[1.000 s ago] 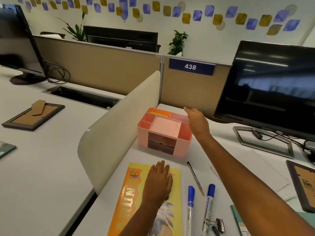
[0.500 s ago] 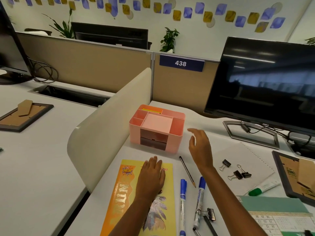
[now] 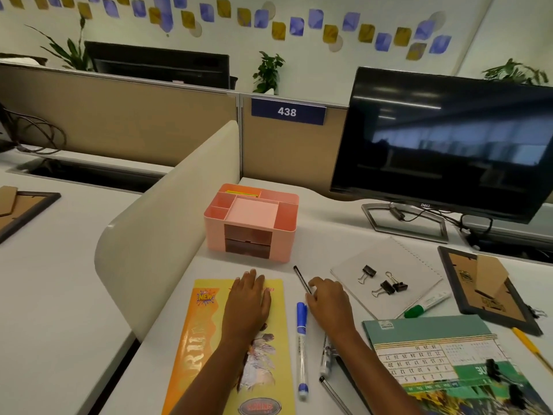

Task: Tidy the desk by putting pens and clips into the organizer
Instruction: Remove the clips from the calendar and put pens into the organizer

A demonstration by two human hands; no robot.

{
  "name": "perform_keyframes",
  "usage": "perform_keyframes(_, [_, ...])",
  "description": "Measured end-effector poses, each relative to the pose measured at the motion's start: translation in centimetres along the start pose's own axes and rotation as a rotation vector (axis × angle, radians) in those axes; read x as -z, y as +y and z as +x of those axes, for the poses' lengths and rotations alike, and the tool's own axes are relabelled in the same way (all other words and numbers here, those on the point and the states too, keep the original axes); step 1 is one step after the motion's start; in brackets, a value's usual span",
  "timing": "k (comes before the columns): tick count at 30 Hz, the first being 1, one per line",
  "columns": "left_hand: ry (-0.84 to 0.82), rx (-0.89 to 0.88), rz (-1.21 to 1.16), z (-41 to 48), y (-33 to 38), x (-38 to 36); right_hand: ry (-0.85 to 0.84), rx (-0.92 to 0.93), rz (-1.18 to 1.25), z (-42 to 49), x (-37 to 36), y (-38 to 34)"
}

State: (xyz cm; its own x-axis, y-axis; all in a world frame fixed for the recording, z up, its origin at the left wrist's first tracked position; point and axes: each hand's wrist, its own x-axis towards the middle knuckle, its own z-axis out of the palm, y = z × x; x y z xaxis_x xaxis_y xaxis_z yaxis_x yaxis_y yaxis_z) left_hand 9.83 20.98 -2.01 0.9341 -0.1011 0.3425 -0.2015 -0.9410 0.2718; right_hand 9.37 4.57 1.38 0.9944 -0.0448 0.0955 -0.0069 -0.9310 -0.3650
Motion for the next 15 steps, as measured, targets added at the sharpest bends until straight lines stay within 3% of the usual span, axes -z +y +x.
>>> perform_keyframes(9, [0.006, -0.006, 0.004, 0.0, -0.3, -0.5, 0.128, 0.003, 0.234, 2.2, 5.0, -1.1])
perform_keyframes(15, [0.001, 0.012, -0.006, 0.1, -0.2, -0.6, 0.331, 0.19, 0.439, 4.9, 9.9, -6.5])
